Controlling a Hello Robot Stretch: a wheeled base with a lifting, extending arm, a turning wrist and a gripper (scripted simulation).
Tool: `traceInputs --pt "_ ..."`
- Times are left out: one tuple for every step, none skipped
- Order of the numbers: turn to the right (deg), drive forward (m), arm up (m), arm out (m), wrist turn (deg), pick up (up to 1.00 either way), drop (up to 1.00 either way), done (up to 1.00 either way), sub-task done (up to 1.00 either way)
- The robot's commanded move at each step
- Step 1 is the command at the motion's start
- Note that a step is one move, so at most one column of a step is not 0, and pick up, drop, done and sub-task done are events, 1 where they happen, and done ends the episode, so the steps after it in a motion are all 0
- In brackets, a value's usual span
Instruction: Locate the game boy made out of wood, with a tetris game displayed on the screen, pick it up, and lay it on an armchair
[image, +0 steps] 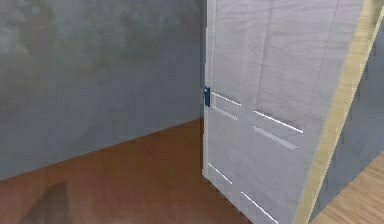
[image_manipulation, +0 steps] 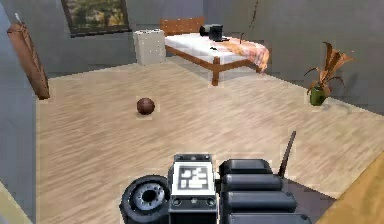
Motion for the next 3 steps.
traceInputs --pt "30.0 0.00 0.00 0.00 0.0 0.00 0.00 0.00 0.00" --pt "45.0 0.00 0.00 0.00 0.0 0.00 0.00 0.00 0.00" --pt "-45.0 0.00 0.00 0.00 0.0 0.00 0.00 0.00 0.00"
